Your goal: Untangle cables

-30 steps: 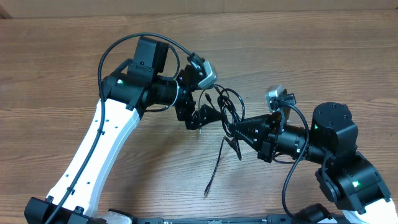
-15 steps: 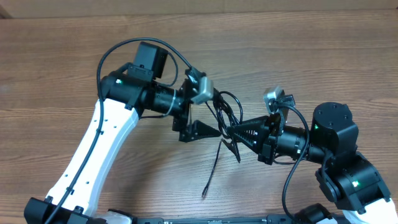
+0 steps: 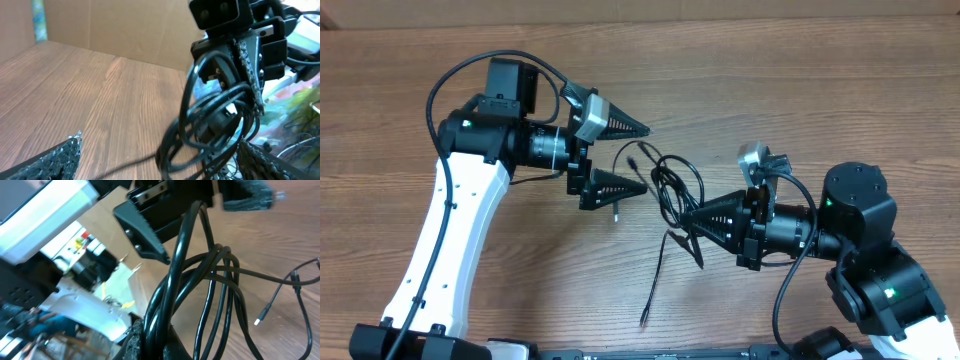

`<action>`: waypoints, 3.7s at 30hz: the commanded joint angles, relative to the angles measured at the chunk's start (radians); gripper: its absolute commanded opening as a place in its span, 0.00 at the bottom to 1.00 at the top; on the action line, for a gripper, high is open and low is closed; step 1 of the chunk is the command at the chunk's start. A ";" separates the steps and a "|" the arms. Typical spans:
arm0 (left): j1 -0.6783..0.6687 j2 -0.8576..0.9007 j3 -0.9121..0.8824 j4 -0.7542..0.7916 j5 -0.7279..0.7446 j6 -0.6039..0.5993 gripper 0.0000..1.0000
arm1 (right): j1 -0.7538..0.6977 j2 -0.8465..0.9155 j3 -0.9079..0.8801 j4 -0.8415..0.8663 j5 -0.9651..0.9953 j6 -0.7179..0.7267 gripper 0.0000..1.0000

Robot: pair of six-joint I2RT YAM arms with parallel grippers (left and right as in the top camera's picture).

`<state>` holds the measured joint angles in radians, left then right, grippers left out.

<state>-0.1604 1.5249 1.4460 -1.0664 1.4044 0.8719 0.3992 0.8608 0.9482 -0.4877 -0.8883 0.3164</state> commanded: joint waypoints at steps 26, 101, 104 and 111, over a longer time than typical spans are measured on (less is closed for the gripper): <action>-0.050 -0.008 -0.003 -0.056 0.112 0.019 0.85 | -0.004 0.006 0.031 0.099 -0.172 -0.045 0.04; -0.034 -0.014 -0.003 -0.089 0.122 -0.147 0.33 | -0.011 0.006 0.031 0.048 0.174 -0.029 0.04; -0.034 -0.014 -0.003 -0.089 0.121 -0.147 0.37 | -0.027 0.006 0.031 0.045 0.173 -0.028 0.04; -0.034 -0.014 -0.003 -0.089 0.104 -0.147 0.22 | -0.062 0.006 0.031 0.045 0.115 -0.025 0.04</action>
<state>-0.2001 1.5249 1.4456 -1.1545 1.5093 0.7311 0.3531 0.8745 0.9520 -0.4553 -0.7444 0.2874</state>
